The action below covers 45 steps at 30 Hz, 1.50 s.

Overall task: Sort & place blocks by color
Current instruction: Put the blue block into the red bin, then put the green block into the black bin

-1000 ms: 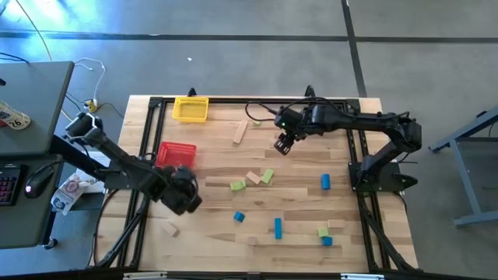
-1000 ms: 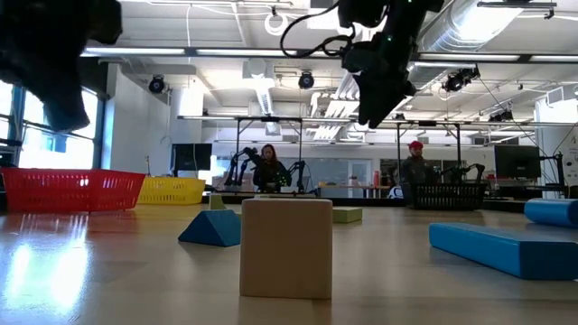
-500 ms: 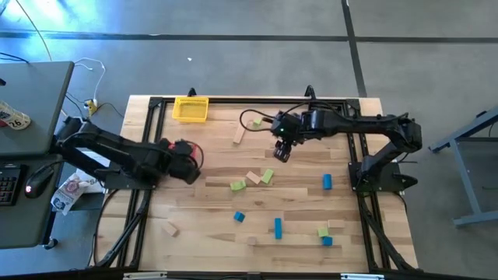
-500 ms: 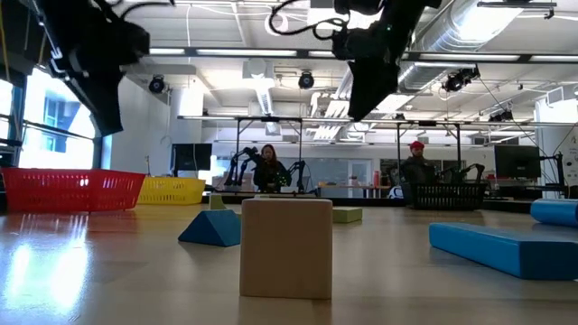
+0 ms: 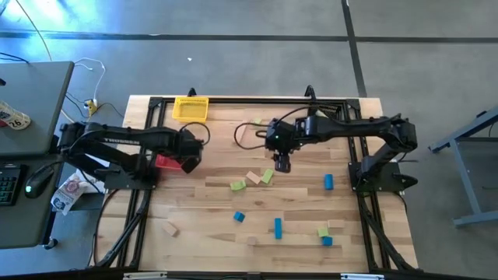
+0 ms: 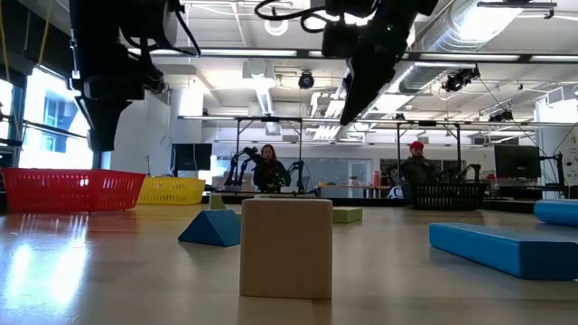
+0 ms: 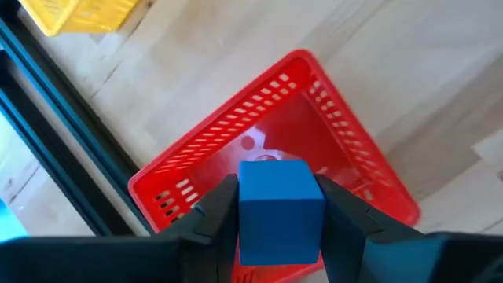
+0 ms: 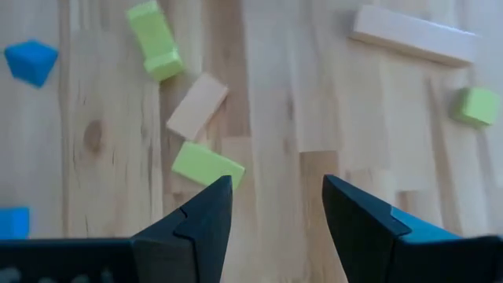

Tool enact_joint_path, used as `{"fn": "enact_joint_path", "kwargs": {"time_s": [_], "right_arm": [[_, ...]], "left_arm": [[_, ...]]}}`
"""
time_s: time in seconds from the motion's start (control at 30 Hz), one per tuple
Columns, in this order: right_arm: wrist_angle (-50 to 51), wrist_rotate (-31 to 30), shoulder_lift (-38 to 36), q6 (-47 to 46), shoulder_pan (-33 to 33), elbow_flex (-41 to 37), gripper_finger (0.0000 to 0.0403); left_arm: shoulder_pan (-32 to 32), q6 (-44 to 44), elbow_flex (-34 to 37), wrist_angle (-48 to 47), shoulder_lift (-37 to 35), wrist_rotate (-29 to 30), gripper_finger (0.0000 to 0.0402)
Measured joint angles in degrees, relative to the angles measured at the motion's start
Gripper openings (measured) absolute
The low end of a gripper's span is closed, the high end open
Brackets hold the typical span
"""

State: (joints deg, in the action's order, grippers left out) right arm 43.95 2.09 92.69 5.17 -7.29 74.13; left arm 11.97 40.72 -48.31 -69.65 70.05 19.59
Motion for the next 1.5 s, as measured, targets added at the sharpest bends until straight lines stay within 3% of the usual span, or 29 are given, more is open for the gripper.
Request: {"fn": "enact_joint_path", "kwargs": {"time_s": [0.33, 0.53, 0.83, 1.07, 1.5], "right_arm": [[-0.8, -0.5, 5.1, 5.7, 3.9, 0.0, 0.0186], [-0.9, -5.0, 7.3, 8.6, 6.3, 0.0, 0.0186], [-1.2, -4.8, 9.8, 14.4, 7.6, 0.0, 0.0186], [-3.1, -1.7, 11.0, 22.8, 7.8, 0.0, 0.0186], [-5.3, -1.4, 13.9, 37.9, 7.6, 0.0, 0.0186]], "left_arm": [[5.9, -8.0, 0.0, 0.3, 2.6, -5.7, 0.0141], [6.1, -9.1, 0.0, 0.3, 3.7, -6.1, 0.0158], [6.1, -9.6, 0.0, 0.6, 3.8, -7.4, 0.0197], [6.1, -12.1, -0.6, 0.9, 3.7, -8.9, 0.0195], [6.1, -18.8, -10.6, 1.1, 3.7, -8.6, 0.0188]]}}
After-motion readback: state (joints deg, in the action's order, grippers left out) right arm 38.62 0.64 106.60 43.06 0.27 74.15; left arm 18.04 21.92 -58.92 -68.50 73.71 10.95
